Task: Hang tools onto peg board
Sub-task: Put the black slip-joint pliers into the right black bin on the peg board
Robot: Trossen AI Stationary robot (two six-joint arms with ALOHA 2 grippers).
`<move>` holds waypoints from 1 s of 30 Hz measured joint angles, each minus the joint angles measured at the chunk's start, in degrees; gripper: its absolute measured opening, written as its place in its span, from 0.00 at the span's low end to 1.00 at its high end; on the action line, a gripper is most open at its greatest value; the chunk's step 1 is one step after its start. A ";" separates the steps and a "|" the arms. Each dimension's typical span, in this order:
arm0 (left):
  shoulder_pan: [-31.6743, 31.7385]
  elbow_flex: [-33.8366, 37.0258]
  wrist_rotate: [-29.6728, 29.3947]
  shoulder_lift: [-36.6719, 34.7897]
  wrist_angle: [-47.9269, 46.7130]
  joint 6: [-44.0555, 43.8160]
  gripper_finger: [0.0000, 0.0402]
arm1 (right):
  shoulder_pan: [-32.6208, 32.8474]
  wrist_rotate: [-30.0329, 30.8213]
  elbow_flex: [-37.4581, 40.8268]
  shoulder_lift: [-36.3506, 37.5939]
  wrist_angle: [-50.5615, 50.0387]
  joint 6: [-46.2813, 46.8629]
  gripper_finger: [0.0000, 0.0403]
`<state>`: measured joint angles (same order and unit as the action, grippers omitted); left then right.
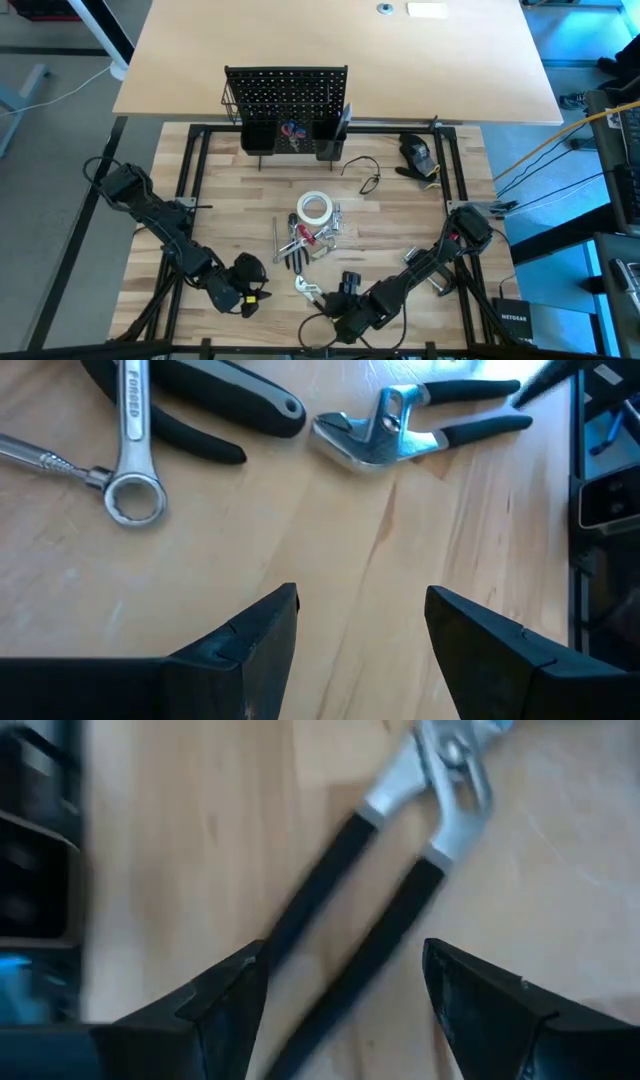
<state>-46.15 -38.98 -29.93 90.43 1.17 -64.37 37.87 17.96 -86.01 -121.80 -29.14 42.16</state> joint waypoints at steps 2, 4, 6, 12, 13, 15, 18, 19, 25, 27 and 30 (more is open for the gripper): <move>-0.02 0.00 0.02 0.00 -0.04 -0.14 0.52 | -0.06 1.42 0.00 -0.12 -0.67 1.67 0.66; -0.02 0.00 0.00 0.00 -0.02 -0.18 0.52 | -0.18 2.64 0.01 -0.22 -1.27 2.74 0.66; 0.00 0.00 -0.10 0.00 -0.06 -0.18 0.52 | -0.48 2.83 0.01 -0.31 -1.15 2.88 0.66; 0.00 0.00 -0.24 0.00 -0.13 -0.18 0.52 | -0.50 3.42 0.03 -0.31 -1.10 5.53 0.63; 0.00 0.00 -0.25 0.00 -0.18 -0.18 0.52 | -0.50 3.45 0.27 -0.31 -0.74 6.06 0.62; 0.00 0.00 -0.28 0.00 -0.22 -0.19 0.52 | -0.50 3.69 0.85 -0.31 -0.80 7.84 0.58; 0.00 0.00 -0.31 0.00 -0.24 -0.18 0.52 | -0.50 3.62 1.30 -0.31 -0.73 8.61 0.53; 0.00 0.00 -0.31 0.00 -0.26 -0.20 0.52 | -0.50 3.46 1.30 -0.31 -0.69 8.63 0.52; 0.00 0.00 -0.31 0.03 -0.59 -0.10 0.52 | -0.50 3.17 1.30 -0.31 -0.56 8.63 0.47; 0.02 0.00 -0.31 0.04 -0.59 -0.06 0.52 | -0.52 2.97 1.30 -0.31 -0.54 8.61 0.46; 0.02 0.00 -0.33 0.04 -0.57 -0.05 0.52 | -0.66 2.77 1.31 -0.31 -0.49 8.61 0.46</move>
<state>-46.13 -38.98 -30.26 90.48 0.60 -64.42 37.21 20.73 -84.70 -122.10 -29.63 50.76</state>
